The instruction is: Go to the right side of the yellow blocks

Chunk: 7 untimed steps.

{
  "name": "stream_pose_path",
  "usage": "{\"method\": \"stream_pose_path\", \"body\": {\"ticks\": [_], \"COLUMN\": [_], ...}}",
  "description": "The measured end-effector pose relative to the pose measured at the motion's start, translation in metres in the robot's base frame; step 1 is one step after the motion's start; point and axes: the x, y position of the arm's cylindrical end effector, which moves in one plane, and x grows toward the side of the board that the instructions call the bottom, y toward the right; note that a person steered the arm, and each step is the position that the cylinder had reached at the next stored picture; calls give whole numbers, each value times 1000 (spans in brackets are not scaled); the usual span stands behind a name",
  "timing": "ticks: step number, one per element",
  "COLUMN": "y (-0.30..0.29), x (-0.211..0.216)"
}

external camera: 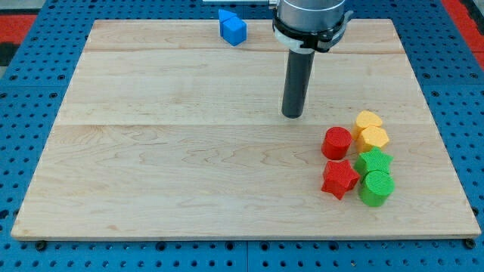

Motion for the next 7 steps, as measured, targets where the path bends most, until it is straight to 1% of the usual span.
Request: {"method": "stream_pose_path", "body": {"ticks": [1, 2, 3, 4, 5, 6, 7], "y": [14, 41, 100, 198, 226, 168, 80], "x": [-16, -33, -17, -21, 24, 65, 64]}}
